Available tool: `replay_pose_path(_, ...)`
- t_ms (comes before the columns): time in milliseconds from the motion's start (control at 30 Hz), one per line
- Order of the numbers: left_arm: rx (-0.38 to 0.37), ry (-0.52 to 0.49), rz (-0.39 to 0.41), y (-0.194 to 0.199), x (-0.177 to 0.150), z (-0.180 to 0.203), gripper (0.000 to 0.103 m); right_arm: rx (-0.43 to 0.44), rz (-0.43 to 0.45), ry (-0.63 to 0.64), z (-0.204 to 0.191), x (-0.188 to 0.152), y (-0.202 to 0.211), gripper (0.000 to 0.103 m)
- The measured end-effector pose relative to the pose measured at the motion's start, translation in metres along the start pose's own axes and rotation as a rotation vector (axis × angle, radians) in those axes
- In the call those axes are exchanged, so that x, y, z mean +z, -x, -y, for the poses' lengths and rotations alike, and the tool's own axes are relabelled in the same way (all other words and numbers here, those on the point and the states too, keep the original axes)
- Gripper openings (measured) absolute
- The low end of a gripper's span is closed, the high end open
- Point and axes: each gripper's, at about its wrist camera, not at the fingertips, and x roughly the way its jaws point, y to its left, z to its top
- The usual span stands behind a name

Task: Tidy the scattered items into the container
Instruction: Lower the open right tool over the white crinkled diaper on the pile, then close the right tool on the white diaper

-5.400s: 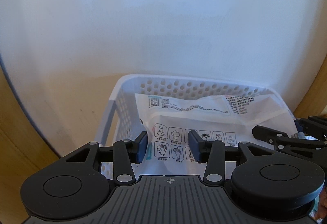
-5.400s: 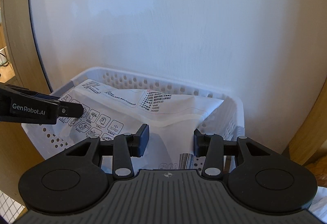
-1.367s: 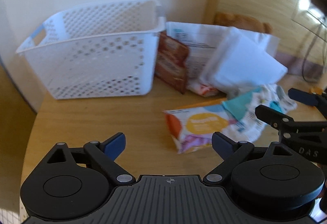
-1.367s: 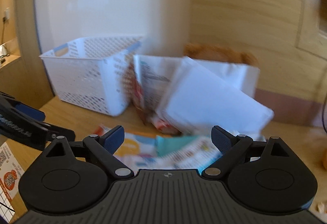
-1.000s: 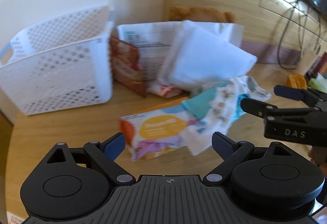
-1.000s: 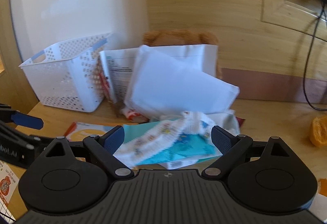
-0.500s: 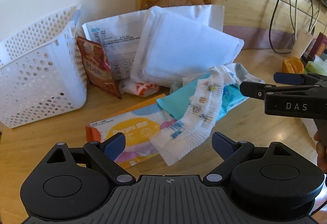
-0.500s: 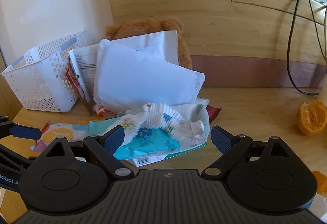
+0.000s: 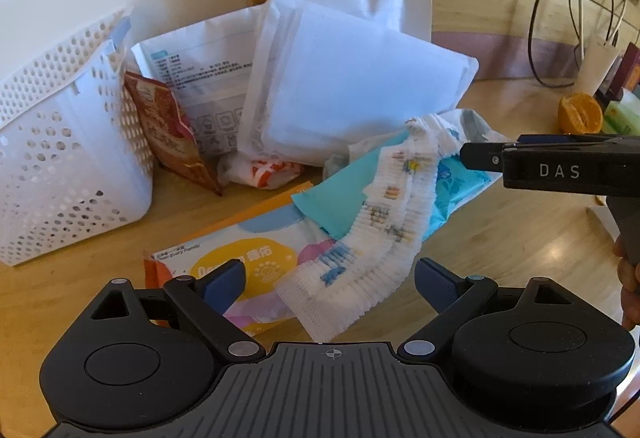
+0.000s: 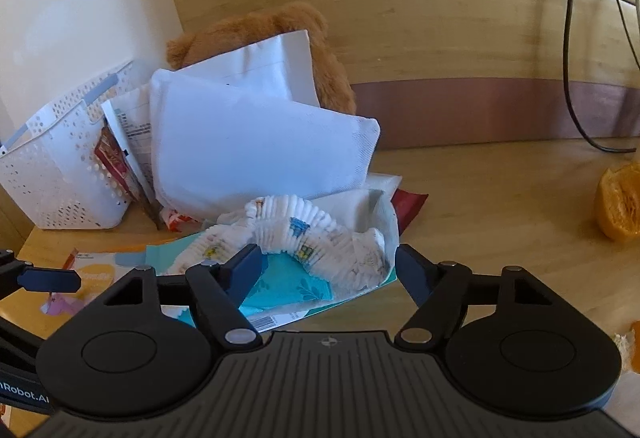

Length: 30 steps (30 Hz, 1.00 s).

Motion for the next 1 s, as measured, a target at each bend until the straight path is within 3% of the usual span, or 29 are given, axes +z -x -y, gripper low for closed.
replay_pose_path(133,0.000,0.002,-0.002,-0.004,-0.001,-0.002,0.103,0.001,-0.009,-0.008,0.002,-0.002,-0.004,0.067)
replay_pose_path(300,0.014,-0.008,0.011,-0.002,-0.003,-0.002,0.103,-0.005,-0.009,-0.017,0.002,-0.005,-0.005,0.065)
replay_pose_path(467,0.003,-0.015,0.025,0.001,-0.003,-0.002,0.103,-0.017,-0.018,-0.026,0.006,-0.006,-0.007,0.041)
replay_pose_path(633,-0.027,-0.018,0.036,0.005,-0.002,-0.002,0.103,-0.017,-0.009,-0.021,0.007,-0.007,-0.005,0.032)
replay_pose_path(700,-0.037,-0.018,0.047,0.008,-0.002,-0.001,0.101,-0.026,0.002,-0.004,0.005,-0.007,-0.003,0.019)
replay_pose_path(767,-0.035,-0.019,0.058,0.010,-0.002,0.000,0.100,-0.017,0.004,0.001,0.005,-0.006,-0.001,0.019)
replay_pose_path(900,-0.033,-0.002,0.081,0.017,0.000,-0.002,0.088,-0.017,0.019,0.009,0.005,-0.006,0.004,0.018)
replay_pose_path(1000,-0.023,0.000,0.109,0.023,0.003,-0.003,0.087,-0.010,0.032,0.015,0.004,-0.006,0.008,0.017)
